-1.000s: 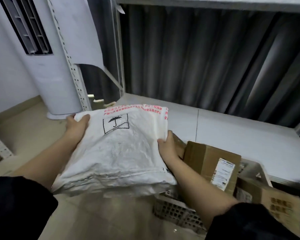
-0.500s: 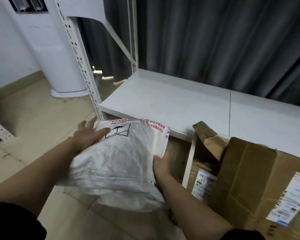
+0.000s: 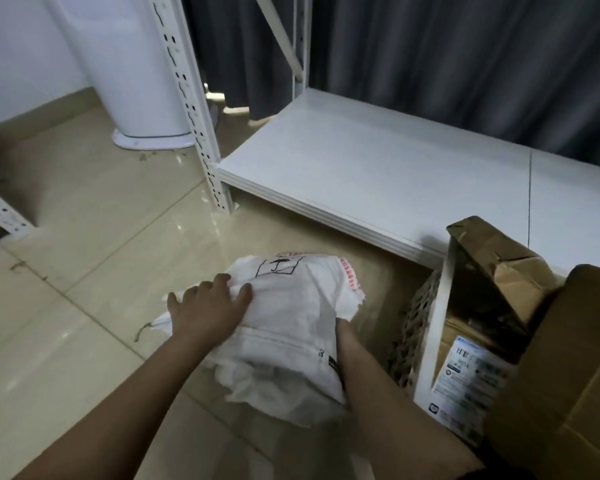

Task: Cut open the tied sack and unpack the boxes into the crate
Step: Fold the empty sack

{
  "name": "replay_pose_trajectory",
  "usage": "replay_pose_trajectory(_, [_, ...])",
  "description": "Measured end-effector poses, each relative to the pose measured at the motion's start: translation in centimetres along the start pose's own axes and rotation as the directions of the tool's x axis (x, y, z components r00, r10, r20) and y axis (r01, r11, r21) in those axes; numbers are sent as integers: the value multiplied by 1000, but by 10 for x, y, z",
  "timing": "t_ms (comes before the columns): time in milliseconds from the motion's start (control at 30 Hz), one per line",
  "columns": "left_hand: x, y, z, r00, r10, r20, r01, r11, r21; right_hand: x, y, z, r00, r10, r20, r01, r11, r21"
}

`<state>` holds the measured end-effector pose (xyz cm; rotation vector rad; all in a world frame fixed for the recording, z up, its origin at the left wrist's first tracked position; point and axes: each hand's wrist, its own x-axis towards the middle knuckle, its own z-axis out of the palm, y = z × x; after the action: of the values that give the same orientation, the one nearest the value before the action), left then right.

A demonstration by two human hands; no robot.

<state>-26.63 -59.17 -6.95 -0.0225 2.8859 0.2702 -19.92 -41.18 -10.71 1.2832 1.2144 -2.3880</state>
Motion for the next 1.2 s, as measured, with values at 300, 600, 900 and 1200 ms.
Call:
replay_pose_trajectory(300, [-20, -1, -21, 823, 209, -528, -172, 978, 118, 13, 15, 24, 973, 175, 148, -163, 983, -87])
replay_pose_trajectory(600, [-22, -24, 91, 989, 4, 149, 3, 999, -46, 49, 45, -42, 788, -184, -588, -158, 862, -481])
replay_pose_trajectory(900, [-44, -20, 145, 966, 114, 232, -133, 989, 69, 16, 79, -16, 662, -713, 229, 137, -185, -973])
replay_pose_trajectory(1200, [-65, -78, 200, 896, 270, 353, -310, 949, 59, 40, 160, -117, 885, -341, 316, 138, -456, -879])
